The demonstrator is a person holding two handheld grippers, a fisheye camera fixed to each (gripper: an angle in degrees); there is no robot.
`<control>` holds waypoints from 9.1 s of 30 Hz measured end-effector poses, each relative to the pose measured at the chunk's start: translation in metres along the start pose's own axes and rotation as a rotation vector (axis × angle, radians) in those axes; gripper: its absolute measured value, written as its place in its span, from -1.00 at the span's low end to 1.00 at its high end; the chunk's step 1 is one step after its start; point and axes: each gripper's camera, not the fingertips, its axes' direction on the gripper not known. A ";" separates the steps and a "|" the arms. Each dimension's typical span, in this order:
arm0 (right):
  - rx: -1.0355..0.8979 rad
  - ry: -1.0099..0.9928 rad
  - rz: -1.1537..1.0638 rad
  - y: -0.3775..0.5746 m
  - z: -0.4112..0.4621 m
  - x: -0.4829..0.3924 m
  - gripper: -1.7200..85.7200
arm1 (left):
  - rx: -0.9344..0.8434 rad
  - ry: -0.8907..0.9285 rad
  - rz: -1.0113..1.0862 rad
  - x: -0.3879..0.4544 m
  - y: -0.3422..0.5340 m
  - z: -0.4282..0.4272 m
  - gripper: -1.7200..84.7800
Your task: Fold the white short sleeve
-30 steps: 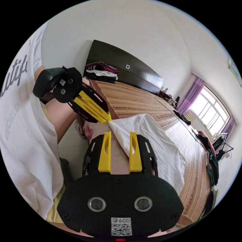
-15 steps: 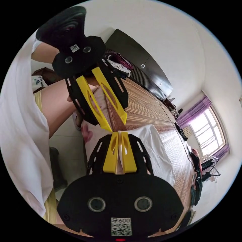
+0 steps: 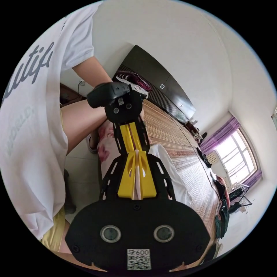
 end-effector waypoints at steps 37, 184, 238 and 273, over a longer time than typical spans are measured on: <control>0.014 -0.051 0.065 -0.074 0.026 -0.042 -0.98 | -0.360 0.508 -1.080 -0.348 0.136 0.105 -0.94; -0.126 -0.099 0.584 -0.266 0.100 0.075 -0.98 | 0.071 0.285 -1.488 -0.308 0.028 -0.218 -0.70; -0.192 -0.084 0.877 -0.213 -0.028 0.208 -0.98 | 0.178 1.094 -1.497 -0.531 0.271 -0.104 -0.85; -0.153 -0.040 0.842 -0.122 -0.049 0.242 -0.98 | -0.367 -0.012 -0.315 -0.226 0.024 -0.160 -0.86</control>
